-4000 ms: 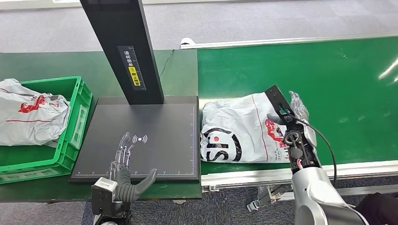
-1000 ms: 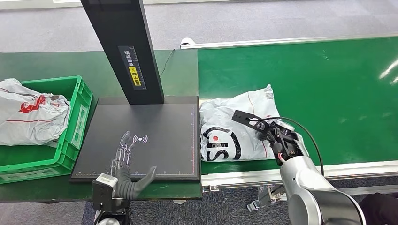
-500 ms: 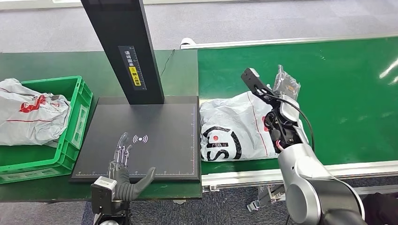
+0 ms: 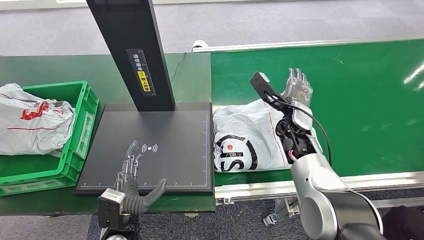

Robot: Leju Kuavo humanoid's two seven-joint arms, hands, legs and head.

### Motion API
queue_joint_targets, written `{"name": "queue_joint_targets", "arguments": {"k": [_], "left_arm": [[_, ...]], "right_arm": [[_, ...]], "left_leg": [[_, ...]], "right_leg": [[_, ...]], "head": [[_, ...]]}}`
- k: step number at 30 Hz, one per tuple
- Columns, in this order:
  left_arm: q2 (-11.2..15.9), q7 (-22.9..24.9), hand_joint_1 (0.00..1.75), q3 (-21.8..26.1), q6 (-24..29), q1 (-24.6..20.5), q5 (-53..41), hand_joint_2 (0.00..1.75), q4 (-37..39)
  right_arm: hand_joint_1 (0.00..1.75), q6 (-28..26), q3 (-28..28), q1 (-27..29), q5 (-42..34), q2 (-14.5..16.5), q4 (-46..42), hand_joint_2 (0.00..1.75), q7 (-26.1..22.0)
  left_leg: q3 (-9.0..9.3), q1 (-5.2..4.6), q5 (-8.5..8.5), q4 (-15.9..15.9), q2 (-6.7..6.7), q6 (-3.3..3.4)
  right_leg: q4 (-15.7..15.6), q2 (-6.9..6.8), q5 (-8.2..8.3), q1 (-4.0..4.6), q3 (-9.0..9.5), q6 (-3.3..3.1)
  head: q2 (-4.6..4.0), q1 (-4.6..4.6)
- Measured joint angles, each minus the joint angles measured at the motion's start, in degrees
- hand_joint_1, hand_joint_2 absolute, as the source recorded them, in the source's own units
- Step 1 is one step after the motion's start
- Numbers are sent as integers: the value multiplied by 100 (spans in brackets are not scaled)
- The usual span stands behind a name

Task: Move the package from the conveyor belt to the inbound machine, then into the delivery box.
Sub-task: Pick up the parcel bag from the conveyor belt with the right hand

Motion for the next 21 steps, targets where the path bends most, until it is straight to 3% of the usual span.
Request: {"name": "queue_joint_targets", "arguments": {"k": [17,21], "left_arm": [[2,0,0,-3,0,-2,0,175,2],[2,0,0,-20,-7,-60,-3,175,53]], "right_arm": [[0,28,-4,0,-19,13,0,175,-2],[0,579,-86,39,-177,67,9,175,104]], "left_leg": [[0,0,0,0,0,0],[1,0,0,0,0,0]], "right_leg": [[0,0,0,0,0,0],[0,0,0,1,0,0]], "head": [[0,0],[1,0]]}}
